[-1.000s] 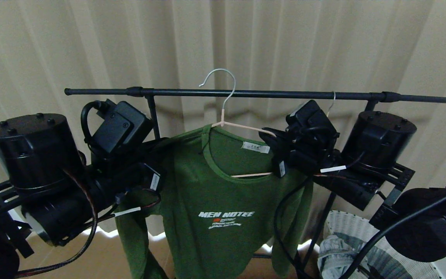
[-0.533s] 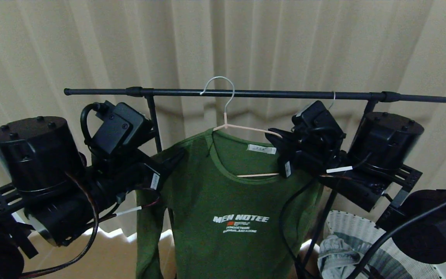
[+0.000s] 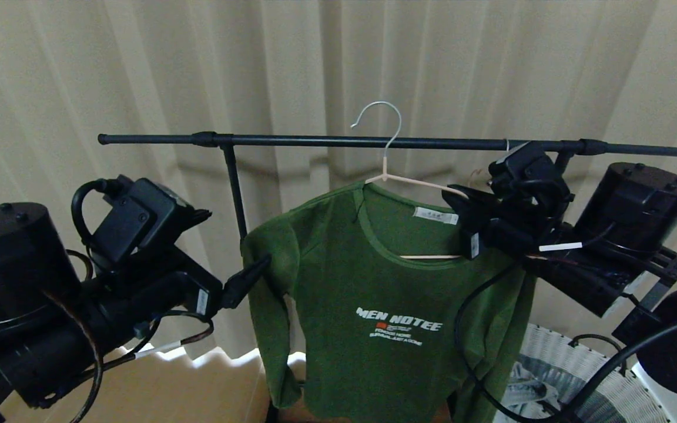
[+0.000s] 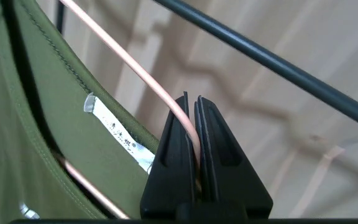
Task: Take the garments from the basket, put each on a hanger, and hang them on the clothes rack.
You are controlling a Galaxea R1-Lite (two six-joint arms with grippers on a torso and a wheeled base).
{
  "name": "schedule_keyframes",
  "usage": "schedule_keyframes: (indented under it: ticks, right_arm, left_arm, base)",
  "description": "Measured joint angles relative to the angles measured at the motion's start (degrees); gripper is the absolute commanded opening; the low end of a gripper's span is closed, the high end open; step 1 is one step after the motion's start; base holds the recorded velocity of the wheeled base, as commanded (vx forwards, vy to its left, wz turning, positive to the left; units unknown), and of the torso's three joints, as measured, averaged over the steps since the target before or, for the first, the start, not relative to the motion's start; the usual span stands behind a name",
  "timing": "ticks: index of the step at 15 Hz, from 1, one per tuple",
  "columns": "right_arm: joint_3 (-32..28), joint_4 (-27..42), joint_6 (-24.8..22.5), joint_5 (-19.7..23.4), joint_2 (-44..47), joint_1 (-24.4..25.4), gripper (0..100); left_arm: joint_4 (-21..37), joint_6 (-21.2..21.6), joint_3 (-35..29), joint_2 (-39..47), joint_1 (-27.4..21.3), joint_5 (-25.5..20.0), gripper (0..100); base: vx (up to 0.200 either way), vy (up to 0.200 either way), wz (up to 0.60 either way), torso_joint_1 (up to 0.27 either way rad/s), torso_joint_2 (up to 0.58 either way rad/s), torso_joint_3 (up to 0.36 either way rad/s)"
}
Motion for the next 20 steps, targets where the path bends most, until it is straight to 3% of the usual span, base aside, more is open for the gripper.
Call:
schedule_keyframes:
  ticks: [6, 11, 12, 20]
  right_arm:
    - [2.5, -0.1, 0.3, 0.8, -4.6, 0.0, 0]
    - [3.7, -0.8, 0.4, 0.9, -6.4, 0.7, 0]
    - [4.0, -0.8, 0.4, 0.9, -6.7, 0.9, 0]
    - [4.1, -0.8, 0.3, 0.6, -7.4, 1.0, 0]
  left_arm:
    - [-0.9, -5.0, 4.6, 3.3, 6.7, -2.1, 100]
    - [-2.3, -5.5, 3.8, 7.4, 7.4, -2.2, 100]
    - [-2.5, -5.5, 3.5, 7.9, 7.4, -2.3, 0]
    - [-7.5, -5.2, 3.8, 9.7, 8.5, -3.7, 0]
  base:
    - [0.000, 0.000, 0.00, 0.000, 0.00, 0.000]
    - [0.000, 0.000, 0.00, 0.000, 0.00, 0.000]
    - [0.000, 0.000, 0.00, 0.000, 0.00, 0.000]
    - [0.000, 0.000, 0.00, 0.000, 0.00, 0.000]
